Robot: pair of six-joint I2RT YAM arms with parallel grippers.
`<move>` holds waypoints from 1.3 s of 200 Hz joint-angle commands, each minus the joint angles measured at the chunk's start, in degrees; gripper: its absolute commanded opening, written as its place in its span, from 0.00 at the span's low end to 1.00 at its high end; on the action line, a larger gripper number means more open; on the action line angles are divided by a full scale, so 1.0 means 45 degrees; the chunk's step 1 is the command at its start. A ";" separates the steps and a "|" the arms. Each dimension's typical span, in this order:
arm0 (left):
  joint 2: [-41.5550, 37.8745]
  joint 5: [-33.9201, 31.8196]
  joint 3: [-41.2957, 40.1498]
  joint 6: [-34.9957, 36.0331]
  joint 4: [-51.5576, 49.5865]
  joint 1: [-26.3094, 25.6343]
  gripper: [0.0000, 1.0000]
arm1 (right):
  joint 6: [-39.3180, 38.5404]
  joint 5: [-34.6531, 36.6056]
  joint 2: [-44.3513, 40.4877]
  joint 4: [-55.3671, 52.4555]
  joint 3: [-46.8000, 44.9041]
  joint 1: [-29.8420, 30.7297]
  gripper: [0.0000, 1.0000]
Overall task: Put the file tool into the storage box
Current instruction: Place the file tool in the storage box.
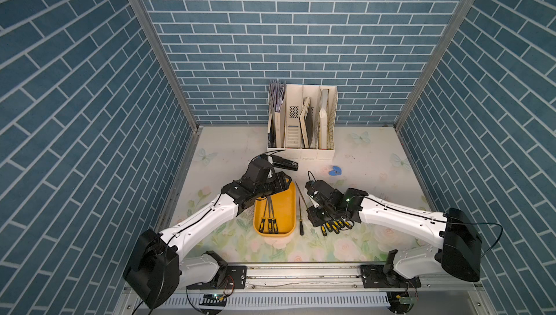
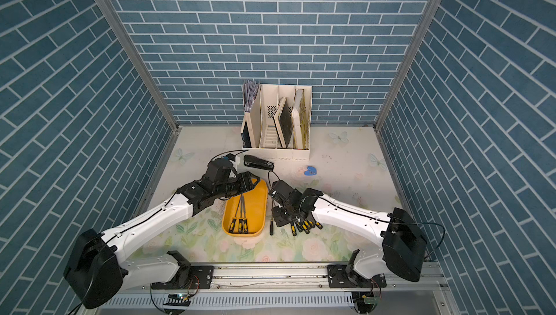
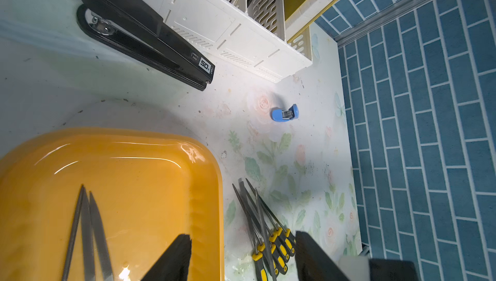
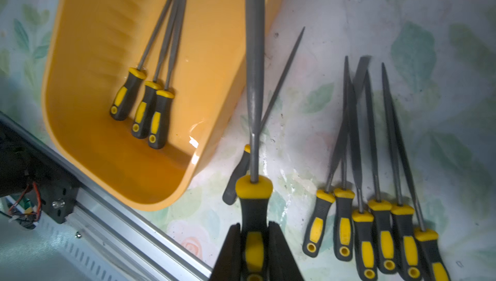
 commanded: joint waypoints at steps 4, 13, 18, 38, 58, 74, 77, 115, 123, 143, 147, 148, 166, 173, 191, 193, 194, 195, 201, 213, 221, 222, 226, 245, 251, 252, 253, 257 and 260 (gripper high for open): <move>0.0370 -0.0137 -0.0152 -0.0679 0.0833 -0.0172 0.66 | 0.0310 -0.0732 -0.0118 0.0631 0.0406 0.0380 0.09; 0.0507 -0.0221 -0.0166 -0.0724 0.0854 -0.0175 0.66 | 0.0383 -0.0825 -0.0099 0.0785 0.0435 0.0468 0.09; 0.0570 -0.0234 -0.0188 -0.0771 0.0877 -0.0194 0.66 | 0.0430 -0.0900 -0.0079 0.0900 0.0435 0.0505 0.09; 0.0777 -0.0406 -0.0208 -0.0793 0.0929 -0.0272 0.62 | 0.0509 -0.0986 0.0031 0.1037 0.0512 0.0626 0.09; 0.0981 -0.0413 -0.0215 -0.0821 0.0916 -0.0342 0.53 | 0.0579 -0.1031 -0.0029 0.1145 0.0615 0.0670 0.09; 0.1104 -0.0513 -0.0215 -0.0793 0.0746 -0.0369 0.41 | 0.0600 -0.1099 -0.0059 0.1195 0.0736 0.0680 0.09; 0.1129 -0.0547 -0.0228 -0.0793 0.0717 -0.0386 0.38 | 0.0610 -0.1113 -0.0059 0.1183 0.0761 0.0681 0.09; 0.1184 -0.0853 -0.0065 -0.0793 0.0238 -0.0415 0.01 | 0.0590 -0.1434 0.0228 0.1208 0.1137 0.0668 0.11; 0.1207 -0.0891 0.0037 -0.0676 0.0095 -0.0397 0.00 | 0.0543 -0.1544 0.0286 0.1287 0.1157 0.0680 0.16; 0.1023 -0.1172 0.0490 -0.0154 -0.0745 -0.0367 0.00 | 0.0353 -0.1540 0.0426 0.1078 0.1373 0.0636 0.45; 0.0954 -0.1232 0.0599 0.0005 -0.0947 -0.0355 0.00 | 0.0317 -0.1541 0.0429 0.1045 0.1424 0.0614 0.49; 0.0931 -0.1255 0.0624 0.0046 -0.1000 -0.0341 0.00 | 0.0312 -0.1543 0.0419 0.1033 0.1428 0.0613 0.51; 0.0763 -0.1512 0.1167 0.1107 -0.2244 -0.0055 0.00 | 0.0343 -0.1508 0.0356 0.0823 0.1490 0.0401 0.71; 0.0781 -0.1780 0.1450 0.1582 -0.2942 0.0114 0.00 | 0.0370 -0.1495 0.0332 0.0656 0.1453 0.0241 0.72; 0.0867 -0.2428 0.1891 0.2688 -0.4082 0.0504 0.00 | 0.0461 -0.1522 0.0200 0.0398 0.1234 -0.0148 0.74; 0.0882 -0.2488 0.1912 0.2792 -0.4159 0.0545 0.00 | 0.0477 -0.1529 0.0181 0.0397 0.1177 -0.0174 0.75; 0.0885 -0.2508 0.1925 0.2845 -0.4179 0.0568 0.00 | 0.0490 -0.1546 0.0178 0.0397 0.1158 -0.0201 0.75; 0.0906 -0.2518 0.1932 0.2882 -0.4218 0.0579 0.00 | 0.0496 -0.1555 0.0167 0.0397 0.1138 -0.0215 0.75; 0.1029 -0.2707 0.2009 0.3127 -0.4406 0.0671 0.00 | 0.0536 -0.1594 0.0128 0.0410 0.1006 -0.0292 0.75; 0.1413 -0.3092 0.2159 0.3569 -0.4709 0.0784 0.00 | 0.0580 -0.1641 0.0097 0.0491 0.0786 -0.0399 0.75; 0.1698 -0.3405 0.2219 0.3743 -0.4810 0.0805 0.00 | 0.0615 -0.1708 0.0092 0.0596 0.0650 -0.0422 0.75; 0.1742 -0.3445 0.2225 0.3760 -0.4816 0.0806 0.00 | 0.0607 -0.1724 0.0095 0.0614 0.0630 -0.0423 0.75; 0.1883 -0.3538 0.2216 0.3834 -0.4823 0.0806 0.00 | 0.0628 -0.1752 0.0115 0.0675 0.0560 -0.0447 0.75; 0.2623 -0.3770 0.2071 0.3994 -0.4510 0.0803 0.00 | 0.0623 -0.1836 0.0265 0.0788 0.0287 -0.0464 0.75; 0.2815 -0.3782 0.2014 0.4030 -0.4368 0.0806 0.00 | 0.0630 -0.1855 0.0328 0.0788 0.0217 -0.0465 0.75; 0.2828 -0.3790 0.2006 0.4031 -0.4341 0.0796 0.00 | 0.0635 -0.1866 0.0339 0.0798 0.0199 -0.0464 0.75; 0.2854 -0.3784 0.1982 0.4031 -0.4319 0.0801 0.00 | 0.0627 -0.1871 0.0345 0.0793 0.0200 -0.0463 0.75; 0.2969 -0.3793 0.1918 0.4022 -0.4219 0.0805 0.00 | 0.0613 -0.1866 0.0383 0.0796 0.0141 -0.0468 0.75; 0.3032 -0.3814 0.1872 0.4015 -0.4137 0.0806 0.00 | 0.0606 -0.1868 0.0426 0.0791 0.0110 -0.0468 0.74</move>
